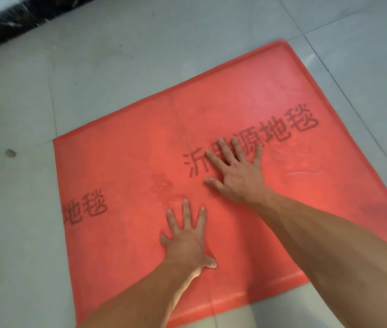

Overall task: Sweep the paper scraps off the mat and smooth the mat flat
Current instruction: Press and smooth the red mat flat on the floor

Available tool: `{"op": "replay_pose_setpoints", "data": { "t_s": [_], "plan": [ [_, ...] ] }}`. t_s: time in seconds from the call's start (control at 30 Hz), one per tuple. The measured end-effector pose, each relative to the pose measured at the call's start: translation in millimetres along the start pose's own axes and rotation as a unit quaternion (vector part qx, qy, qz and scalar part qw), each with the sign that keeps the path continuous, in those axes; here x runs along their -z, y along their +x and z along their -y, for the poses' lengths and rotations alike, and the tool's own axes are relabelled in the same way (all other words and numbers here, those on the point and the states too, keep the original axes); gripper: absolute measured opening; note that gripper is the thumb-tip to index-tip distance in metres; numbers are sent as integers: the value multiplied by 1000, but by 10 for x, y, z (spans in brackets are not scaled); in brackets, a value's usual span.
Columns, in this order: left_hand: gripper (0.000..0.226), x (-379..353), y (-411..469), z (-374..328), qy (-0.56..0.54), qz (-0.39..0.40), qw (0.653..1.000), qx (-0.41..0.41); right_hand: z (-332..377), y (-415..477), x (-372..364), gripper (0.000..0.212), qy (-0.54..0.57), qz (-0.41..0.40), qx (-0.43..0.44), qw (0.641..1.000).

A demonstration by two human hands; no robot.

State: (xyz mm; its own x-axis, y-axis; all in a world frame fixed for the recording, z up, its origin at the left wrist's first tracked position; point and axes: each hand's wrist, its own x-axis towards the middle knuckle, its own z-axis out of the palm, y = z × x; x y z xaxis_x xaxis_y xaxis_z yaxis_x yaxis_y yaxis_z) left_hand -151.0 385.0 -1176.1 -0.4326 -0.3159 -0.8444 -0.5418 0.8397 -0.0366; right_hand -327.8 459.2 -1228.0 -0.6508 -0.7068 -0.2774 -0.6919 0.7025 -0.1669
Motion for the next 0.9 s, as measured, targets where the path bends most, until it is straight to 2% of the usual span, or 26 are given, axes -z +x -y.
{"op": "replay_pose_setpoints", "data": {
  "t_s": [0.27, 0.6, 0.8, 0.9],
  "plan": [
    [134, 12, -2, -12, -8, 3, 1000, 2, -686, 134, 146, 75, 28, -18, -124, 992],
    [134, -4, 16, 7, -12, -5, 1000, -2, -1115, -89, 301, 83, 61, 39, -263, 962],
    [135, -24, 24, 26, -10, -9, 1000, -5, -946, -220, 318, 83, 82, 35, -296, 951],
    [135, -1, 3, 27, -20, -12, 1000, -6, -609, -244, 321, 76, 90, 29, -239, 966]
  ]
}}
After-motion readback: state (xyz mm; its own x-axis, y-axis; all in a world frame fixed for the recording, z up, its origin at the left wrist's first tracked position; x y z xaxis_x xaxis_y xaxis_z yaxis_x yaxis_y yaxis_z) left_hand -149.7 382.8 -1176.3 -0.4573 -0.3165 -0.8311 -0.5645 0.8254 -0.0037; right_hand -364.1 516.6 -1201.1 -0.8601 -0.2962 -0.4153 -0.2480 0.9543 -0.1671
